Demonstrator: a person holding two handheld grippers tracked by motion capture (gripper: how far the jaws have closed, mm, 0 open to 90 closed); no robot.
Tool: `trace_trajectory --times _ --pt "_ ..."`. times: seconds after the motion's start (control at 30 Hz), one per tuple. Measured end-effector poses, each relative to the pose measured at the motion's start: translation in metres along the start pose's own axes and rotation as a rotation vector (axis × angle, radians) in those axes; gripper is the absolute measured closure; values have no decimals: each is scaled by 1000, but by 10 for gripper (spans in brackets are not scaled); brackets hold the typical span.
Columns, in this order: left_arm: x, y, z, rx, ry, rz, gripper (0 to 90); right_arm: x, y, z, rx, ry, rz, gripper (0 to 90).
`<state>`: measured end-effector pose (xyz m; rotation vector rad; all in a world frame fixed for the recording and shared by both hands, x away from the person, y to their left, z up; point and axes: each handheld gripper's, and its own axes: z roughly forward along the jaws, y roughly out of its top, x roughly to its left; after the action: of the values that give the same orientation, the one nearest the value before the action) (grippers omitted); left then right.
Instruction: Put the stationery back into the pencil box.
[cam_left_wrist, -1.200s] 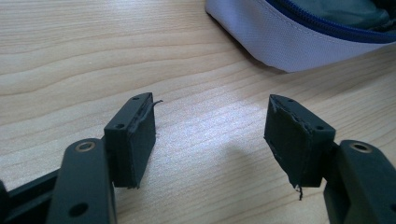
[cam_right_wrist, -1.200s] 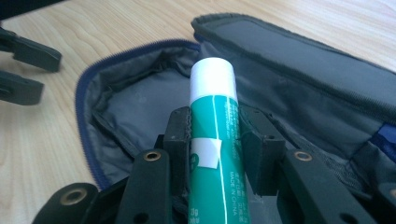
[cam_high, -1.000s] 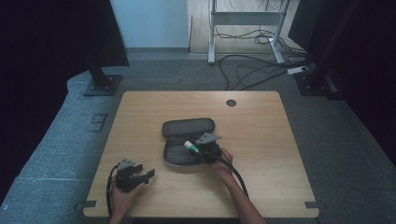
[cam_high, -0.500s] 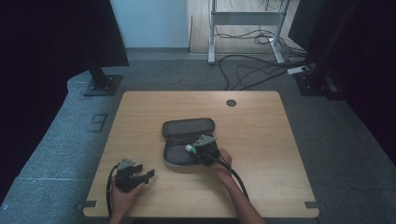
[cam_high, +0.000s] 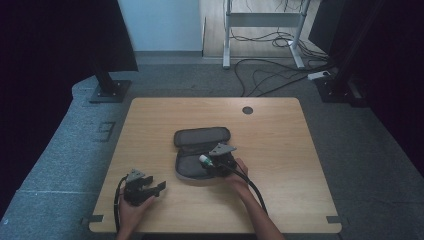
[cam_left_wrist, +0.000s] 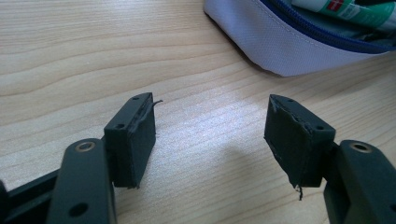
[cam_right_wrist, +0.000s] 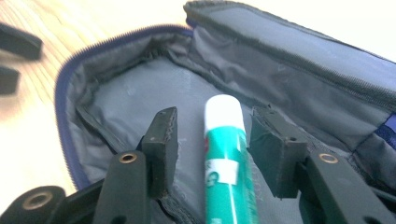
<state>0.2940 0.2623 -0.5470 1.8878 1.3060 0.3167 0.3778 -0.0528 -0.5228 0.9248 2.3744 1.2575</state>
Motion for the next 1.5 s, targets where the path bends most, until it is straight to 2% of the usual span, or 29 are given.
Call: trace_trajectory --times 0.1,0.23,0.37,0.63,0.83,0.93,1.17,1.5 --pt "0 0 0 2 0 -1 339 -1 0 -3 -13 9 32 486" --pt "0 0 0 1 -1 1 339 -1 -1 -7 -24 27 50 470" --pt "-1 0 0 4 4 6 339 0 -4 -15 -60 38 67 468" --pt "-2 0 1 4 14 14 339 3 -9 -26 -76 59 69 447" --pt "-3 1 2 7 13 17 338 2 -14 -43 -86 46 76 439" --pt "-3 1 2 7 8 18 337 2 -20 -54 -88 26 71 432" --pt "-3 1 2 8 5 19 337 1 -29 -78 -116 -11 95 431" --pt "-2 1 2 7 -1 17 337 -2 -50 -98 -123 -36 107 431"
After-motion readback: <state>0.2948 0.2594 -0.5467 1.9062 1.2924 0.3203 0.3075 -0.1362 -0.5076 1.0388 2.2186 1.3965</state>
